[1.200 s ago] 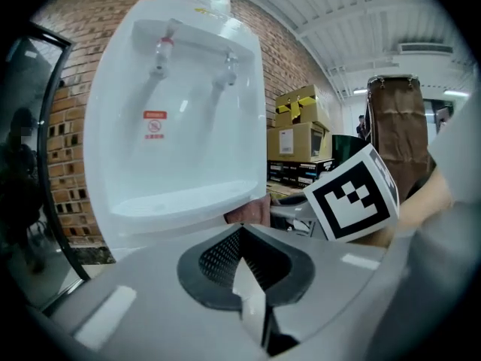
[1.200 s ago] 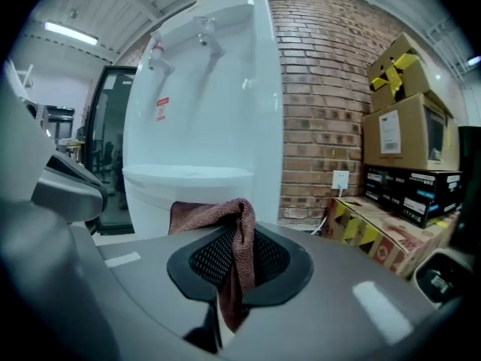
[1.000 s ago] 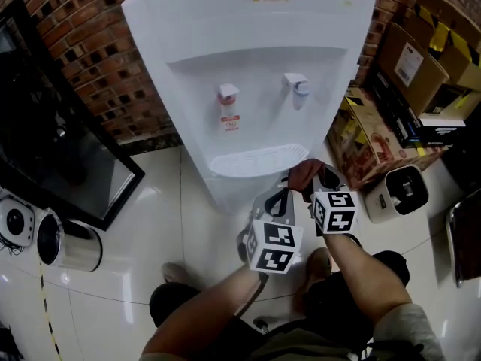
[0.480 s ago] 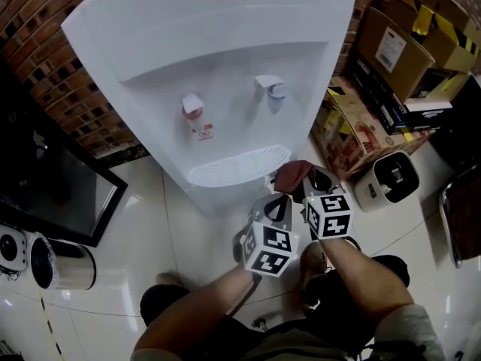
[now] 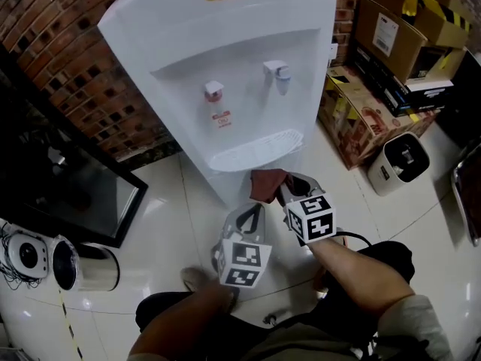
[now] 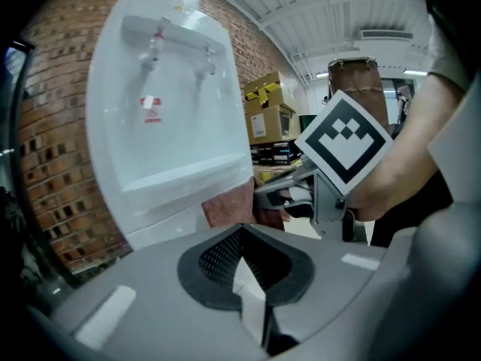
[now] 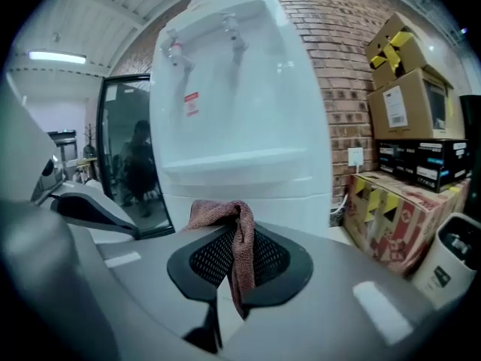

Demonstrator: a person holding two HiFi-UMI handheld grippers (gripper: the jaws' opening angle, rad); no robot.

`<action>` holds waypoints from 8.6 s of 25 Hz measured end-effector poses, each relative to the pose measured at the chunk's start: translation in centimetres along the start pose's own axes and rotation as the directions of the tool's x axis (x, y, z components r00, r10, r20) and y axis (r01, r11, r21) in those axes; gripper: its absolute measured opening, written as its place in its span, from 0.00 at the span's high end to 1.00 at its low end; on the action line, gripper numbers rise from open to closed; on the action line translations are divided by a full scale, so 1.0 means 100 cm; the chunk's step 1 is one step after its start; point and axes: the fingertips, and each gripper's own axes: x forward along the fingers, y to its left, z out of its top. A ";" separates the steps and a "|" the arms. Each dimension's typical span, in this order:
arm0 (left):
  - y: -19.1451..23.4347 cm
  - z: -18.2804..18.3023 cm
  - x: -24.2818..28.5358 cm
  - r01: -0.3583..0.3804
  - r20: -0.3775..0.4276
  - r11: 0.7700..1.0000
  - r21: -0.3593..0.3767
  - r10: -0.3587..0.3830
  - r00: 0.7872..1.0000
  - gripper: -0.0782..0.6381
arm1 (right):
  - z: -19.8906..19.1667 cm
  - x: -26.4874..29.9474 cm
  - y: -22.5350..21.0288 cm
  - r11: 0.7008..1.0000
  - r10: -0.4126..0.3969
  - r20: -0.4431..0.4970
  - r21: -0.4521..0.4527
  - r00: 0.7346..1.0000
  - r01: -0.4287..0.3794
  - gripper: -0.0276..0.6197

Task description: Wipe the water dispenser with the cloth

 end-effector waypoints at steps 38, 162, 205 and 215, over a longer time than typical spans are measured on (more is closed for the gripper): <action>-0.019 0.033 0.039 0.003 0.072 0.997 -0.072 0.002 0.997 0.89 | -0.024 0.034 -0.060 0.990 -0.141 0.008 -0.004 0.990 0.141 0.89; 0.115 -0.122 -0.046 -0.267 -0.223 0.946 -0.183 0.224 0.949 0.89 | -0.176 0.159 0.114 0.986 0.138 -0.285 0.126 0.948 -0.106 0.88; -0.012 -0.049 0.121 -0.090 -0.196 0.992 -0.093 0.071 0.978 0.89 | -0.177 0.089 -0.082 0.983 0.016 -0.244 0.180 0.970 0.029 0.88; 0.095 -0.148 0.017 -0.353 -0.328 0.916 -0.190 0.280 0.902 0.89 | -0.193 0.125 0.045 0.975 0.168 -0.258 0.184 0.951 -0.122 0.88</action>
